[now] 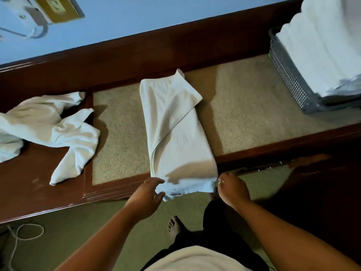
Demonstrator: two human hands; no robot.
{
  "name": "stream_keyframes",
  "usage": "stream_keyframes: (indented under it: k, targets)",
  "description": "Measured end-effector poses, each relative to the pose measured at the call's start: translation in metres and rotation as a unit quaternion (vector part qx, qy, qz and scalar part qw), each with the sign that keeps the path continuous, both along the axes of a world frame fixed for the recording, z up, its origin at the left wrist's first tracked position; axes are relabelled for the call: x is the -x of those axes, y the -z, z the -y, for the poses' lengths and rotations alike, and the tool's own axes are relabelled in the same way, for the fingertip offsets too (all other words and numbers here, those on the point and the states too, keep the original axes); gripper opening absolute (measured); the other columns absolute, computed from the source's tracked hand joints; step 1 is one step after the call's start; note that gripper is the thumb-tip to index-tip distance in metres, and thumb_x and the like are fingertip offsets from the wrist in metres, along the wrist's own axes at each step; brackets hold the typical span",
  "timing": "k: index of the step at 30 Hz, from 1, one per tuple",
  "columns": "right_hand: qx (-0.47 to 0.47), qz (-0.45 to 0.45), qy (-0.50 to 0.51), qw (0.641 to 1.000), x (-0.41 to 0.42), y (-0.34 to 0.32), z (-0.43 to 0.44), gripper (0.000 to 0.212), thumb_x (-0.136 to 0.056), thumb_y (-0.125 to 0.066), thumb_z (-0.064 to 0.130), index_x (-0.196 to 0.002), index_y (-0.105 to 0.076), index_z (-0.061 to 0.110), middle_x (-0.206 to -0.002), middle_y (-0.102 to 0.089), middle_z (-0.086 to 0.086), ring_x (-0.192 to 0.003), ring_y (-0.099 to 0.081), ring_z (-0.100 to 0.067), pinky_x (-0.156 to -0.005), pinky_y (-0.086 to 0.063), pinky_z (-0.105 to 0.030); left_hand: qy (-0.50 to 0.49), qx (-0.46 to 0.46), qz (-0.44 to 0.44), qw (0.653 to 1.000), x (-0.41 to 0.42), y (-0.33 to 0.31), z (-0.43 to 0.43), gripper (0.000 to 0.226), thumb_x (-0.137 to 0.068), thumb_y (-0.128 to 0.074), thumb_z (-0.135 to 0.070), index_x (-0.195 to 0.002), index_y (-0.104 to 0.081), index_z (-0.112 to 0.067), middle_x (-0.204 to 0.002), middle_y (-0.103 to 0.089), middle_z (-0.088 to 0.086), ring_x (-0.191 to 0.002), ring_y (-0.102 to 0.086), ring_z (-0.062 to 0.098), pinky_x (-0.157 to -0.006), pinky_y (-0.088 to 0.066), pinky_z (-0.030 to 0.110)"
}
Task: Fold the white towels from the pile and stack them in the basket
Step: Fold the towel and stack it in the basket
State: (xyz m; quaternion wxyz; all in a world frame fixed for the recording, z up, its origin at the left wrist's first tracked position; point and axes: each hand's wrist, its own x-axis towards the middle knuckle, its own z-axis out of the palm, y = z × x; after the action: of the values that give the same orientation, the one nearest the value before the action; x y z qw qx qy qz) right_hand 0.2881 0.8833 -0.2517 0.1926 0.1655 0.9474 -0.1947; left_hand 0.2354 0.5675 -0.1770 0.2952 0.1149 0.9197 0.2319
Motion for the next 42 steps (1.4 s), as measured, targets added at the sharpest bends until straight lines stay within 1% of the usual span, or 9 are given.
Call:
stream_keyframes:
  k: [7, 14, 18, 20, 23, 26, 32, 36, 42]
  targets:
    - [-0.009, -0.163, -0.199, 0.966, 0.038, -0.014, -0.018, 0.027, -0.078, -0.057, 0.030, -0.103, -0.062, 0.026, -0.108, -0.058, 0.002, -0.092, -0.060, -0.024, -0.077, -0.050, -0.039, -0.010, 0.022, -0.039, 0.999, 0.020, 0.009, -0.068, 0.051, -0.100, -0.054, -0.039, -0.149, -0.043, -0.027, -0.160, -0.031, -0.008, -0.143, -0.036, 0.018, -0.116, -0.035, 0.037]
    - [-0.019, -0.115, -0.338, 0.934, 0.111, -0.027, -0.035, 0.053, -0.077, -0.050, 0.039, -0.125, -0.065, 0.019, -0.133, -0.059, -0.005, -0.118, -0.061, -0.026, -0.091, -0.053, -0.039, -0.047, 0.093, -0.049, 0.993, 0.024, 0.020, -0.104, 0.060, -0.100, -0.051, -0.035, -0.156, -0.032, -0.022, -0.166, -0.020, -0.004, -0.150, -0.027, 0.020, -0.120, -0.027, 0.037]
    - [-0.010, -0.126, -0.448, 0.885, 0.135, -0.024, -0.011, 0.062, -0.076, -0.066, 0.040, -0.131, -0.062, 0.013, -0.143, -0.053, -0.011, -0.132, -0.051, -0.030, -0.107, -0.045, -0.048, 0.017, 0.147, -0.081, 0.986, 0.018, 0.035, -0.086, 0.073, -0.058, -0.089, -0.045, -0.122, -0.072, -0.015, -0.143, -0.057, 0.005, -0.115, -0.068, 0.022, -0.087, -0.058, 0.037]
    - [-0.017, -0.108, -0.469, 0.877, 0.142, -0.019, 0.006, 0.065, -0.079, -0.061, 0.046, -0.135, -0.060, 0.013, -0.148, -0.050, -0.012, -0.136, -0.047, -0.030, -0.109, -0.043, -0.048, 0.047, 0.154, -0.072, 0.984, 0.023, 0.046, -0.074, 0.081, -0.050, -0.092, -0.047, -0.121, -0.070, -0.013, -0.133, -0.066, 0.006, -0.112, -0.070, 0.021, -0.086, -0.058, 0.038]
    - [-0.022, -0.065, -0.457, 0.887, 0.150, -0.011, 0.024, 0.073, -0.083, -0.042, 0.052, -0.142, -0.054, 0.010, -0.155, -0.041, -0.013, -0.141, -0.043, -0.030, -0.117, -0.035, -0.043, 0.089, 0.152, -0.100, 0.979, 0.033, 0.050, -0.061, 0.068, -0.077, -0.051, -0.047, -0.135, -0.049, -0.011, -0.144, -0.055, 0.006, -0.130, -0.052, 0.024, -0.115, -0.024, 0.040]
    - [-0.021, -0.047, -0.432, 0.901, 0.168, -0.003, 0.035, 0.082, -0.086, -0.040, 0.058, -0.150, -0.042, 0.008, -0.162, -0.029, -0.013, -0.147, -0.031, -0.030, -0.115, -0.020, -0.042, 0.104, 0.178, -0.044, 0.978, 0.054, 0.049, -0.050, 0.068, -0.081, -0.039, -0.039, -0.141, -0.045, -0.008, -0.148, -0.053, 0.009, -0.137, -0.037, 0.024, -0.116, -0.006, 0.041]
    - [-0.030, -0.027, -0.340, 0.939, 0.225, 0.008, 0.053, 0.086, -0.084, -0.042, 0.067, -0.142, -0.052, 0.004, -0.150, -0.048, -0.014, -0.143, -0.037, -0.027, -0.112, -0.023, -0.042, 0.143, 0.158, -0.163, 0.963, 0.117, 0.066, -0.017, 0.057, -0.104, -0.016, -0.027, -0.158, -0.022, -0.009, -0.155, -0.044, 0.008, -0.142, -0.041, 0.025, -0.118, -0.009, 0.046]
    - [-0.059, -0.083, -0.296, 0.950, 0.271, 0.020, 0.058, 0.071, -0.090, -0.046, 0.062, -0.123, -0.067, 0.003, -0.126, -0.066, -0.020, -0.124, -0.058, -0.035, -0.115, -0.027, -0.047, 0.174, 0.126, -0.222, 0.951, 0.194, 0.082, -0.002, 0.058, -0.106, -0.024, -0.033, -0.160, -0.013, -0.014, -0.156, -0.042, 0.008, -0.155, -0.005, 0.023, -0.118, -0.025, 0.050]
    - [-0.100, -0.156, -0.171, 0.968, 0.371, 0.015, 0.055, 0.079, -0.094, -0.039, 0.054, -0.157, -0.026, 0.007, -0.165, -0.018, -0.014, -0.153, -0.015, -0.031, -0.122, -0.017, -0.050, 0.198, 0.107, -0.272, 0.936, 0.303, 0.079, -0.004, 0.057, -0.102, -0.039, -0.046, -0.157, -0.031, -0.033, -0.169, -0.007, 0.013, -0.154, -0.011, 0.035, -0.121, -0.019, 0.047]
